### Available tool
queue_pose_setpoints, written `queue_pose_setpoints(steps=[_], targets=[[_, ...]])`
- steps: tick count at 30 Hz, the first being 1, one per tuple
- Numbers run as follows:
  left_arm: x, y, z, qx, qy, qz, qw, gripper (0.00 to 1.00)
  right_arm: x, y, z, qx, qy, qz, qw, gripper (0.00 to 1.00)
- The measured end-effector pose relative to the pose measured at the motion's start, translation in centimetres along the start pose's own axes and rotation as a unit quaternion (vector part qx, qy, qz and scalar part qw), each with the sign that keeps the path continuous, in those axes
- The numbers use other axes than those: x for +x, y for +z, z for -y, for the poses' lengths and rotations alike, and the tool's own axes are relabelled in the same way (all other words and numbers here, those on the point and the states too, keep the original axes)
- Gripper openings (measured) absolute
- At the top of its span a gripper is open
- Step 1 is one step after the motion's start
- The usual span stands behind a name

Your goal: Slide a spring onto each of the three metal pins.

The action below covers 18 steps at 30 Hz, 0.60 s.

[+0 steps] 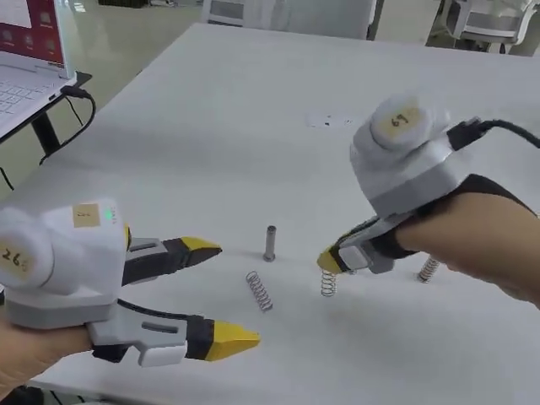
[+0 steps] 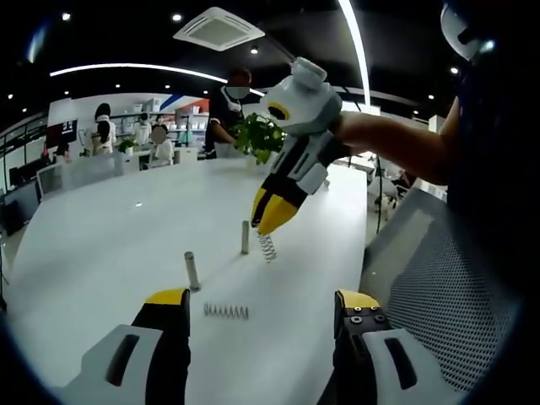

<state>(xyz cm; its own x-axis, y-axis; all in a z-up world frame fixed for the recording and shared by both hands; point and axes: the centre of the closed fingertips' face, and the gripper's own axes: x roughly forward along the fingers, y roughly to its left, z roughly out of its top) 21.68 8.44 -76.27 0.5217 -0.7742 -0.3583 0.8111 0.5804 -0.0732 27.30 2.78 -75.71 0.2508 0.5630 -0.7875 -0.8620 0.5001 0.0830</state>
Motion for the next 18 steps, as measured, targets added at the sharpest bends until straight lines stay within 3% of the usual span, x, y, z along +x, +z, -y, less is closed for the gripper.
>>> queue_pose_setpoints(steps=[7,14,18], targets=[[0.0,2.1,0.4,-0.005,-0.013,0.022,0.9997,0.56,-3.0,3.6,-3.8,-0.035,0.027,0.050,0.9978,0.09],[0.1,4.3,1.6,-0.005,-0.035,0.043,0.9984,0.45,-4.2,5.4,-6.9,-0.075,0.043,0.072,0.9937,0.09],[0.1,5.3,2.1,-0.009,-0.044,0.055,0.9975,0.36,-4.4,6.0,-8.1,-0.079,0.058,0.083,0.9917,0.09]])
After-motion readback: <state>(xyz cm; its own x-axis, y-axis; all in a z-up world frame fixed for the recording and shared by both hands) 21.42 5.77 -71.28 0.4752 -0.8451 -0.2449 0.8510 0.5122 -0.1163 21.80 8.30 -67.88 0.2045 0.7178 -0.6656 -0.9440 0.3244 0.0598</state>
